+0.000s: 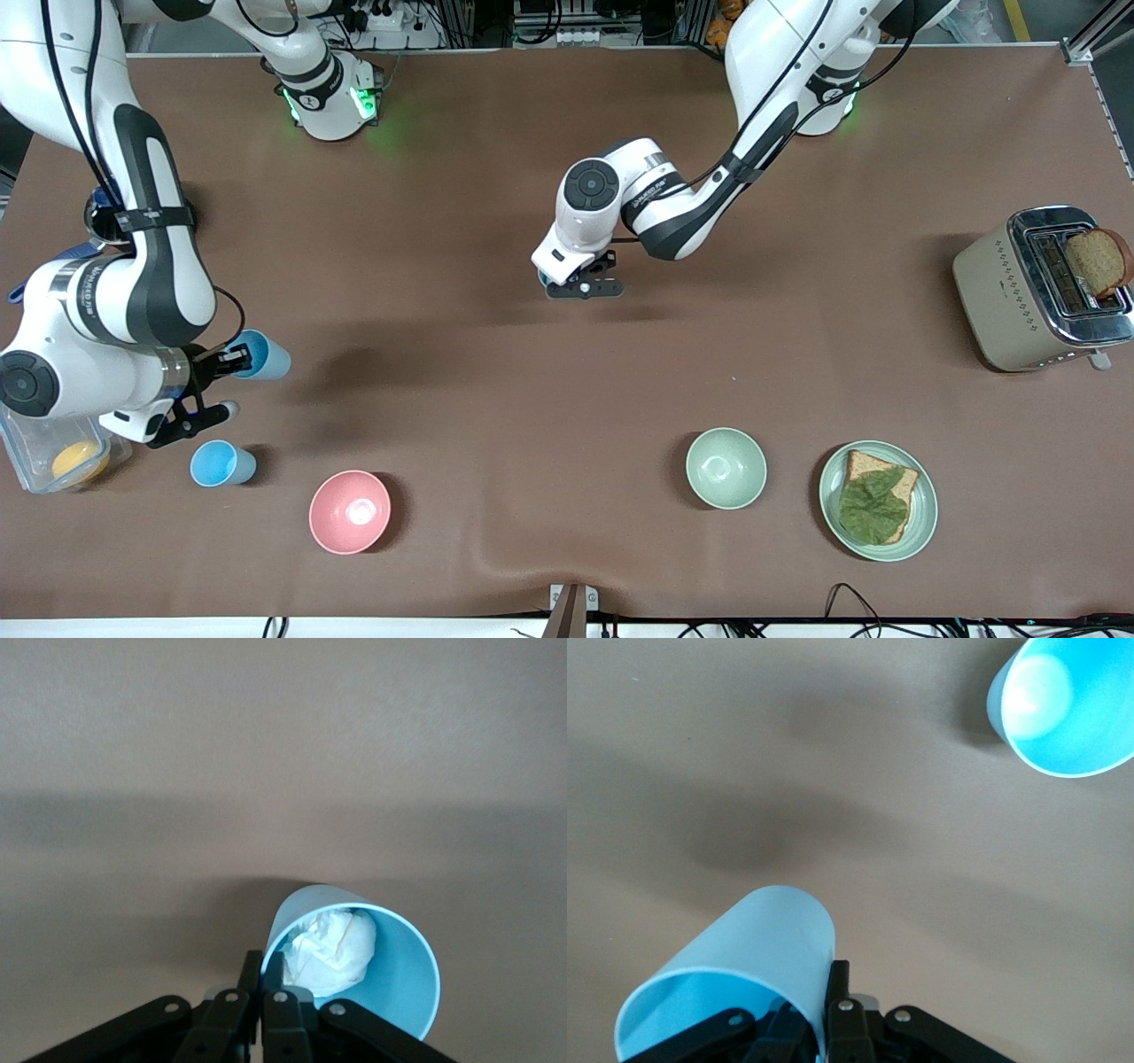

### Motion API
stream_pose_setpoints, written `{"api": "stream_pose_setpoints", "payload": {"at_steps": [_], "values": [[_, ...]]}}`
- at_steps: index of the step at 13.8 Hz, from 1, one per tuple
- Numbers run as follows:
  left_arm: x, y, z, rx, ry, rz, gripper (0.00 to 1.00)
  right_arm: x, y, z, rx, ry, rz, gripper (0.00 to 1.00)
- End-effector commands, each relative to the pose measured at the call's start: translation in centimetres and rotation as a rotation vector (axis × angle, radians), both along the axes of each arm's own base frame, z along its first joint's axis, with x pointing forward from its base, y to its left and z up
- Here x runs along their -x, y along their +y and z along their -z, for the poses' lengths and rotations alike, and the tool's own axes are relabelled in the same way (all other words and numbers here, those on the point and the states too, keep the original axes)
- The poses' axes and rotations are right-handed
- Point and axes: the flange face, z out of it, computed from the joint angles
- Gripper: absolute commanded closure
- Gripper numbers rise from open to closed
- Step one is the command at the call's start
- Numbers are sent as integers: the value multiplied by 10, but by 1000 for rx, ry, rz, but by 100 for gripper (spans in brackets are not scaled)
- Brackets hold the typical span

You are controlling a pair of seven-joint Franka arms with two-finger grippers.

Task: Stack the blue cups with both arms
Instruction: 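Set the cup down mid-table and open the left gripper, then carry the cup with the right gripper while the left gripper withdraws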

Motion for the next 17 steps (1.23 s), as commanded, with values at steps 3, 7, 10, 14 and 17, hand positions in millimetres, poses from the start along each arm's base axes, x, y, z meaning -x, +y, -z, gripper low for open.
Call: {"api": "stream_pose_setpoints", "payload": {"at_steps": [3, 7, 10, 14, 17], "values": [[-16, 13, -103, -39, -117, -58, 0, 2, -4, -15, -18, -4, 15, 100], [-56, 97, -245, -57, -260, -136, 0, 8, 8, -38, -19, 14, 17, 100], [-93, 168, -309, -123, -269, -169, 0, 15, 77, -61, -35, 14, 14, 100], [-130, 263, -361, -155, -282, -108, 0, 31, 162, -55, -149, 54, -20, 100], [-137, 319, -381, -141, -261, -88, 0, 70, 244, -89, -77, 81, -9, 100]]}}
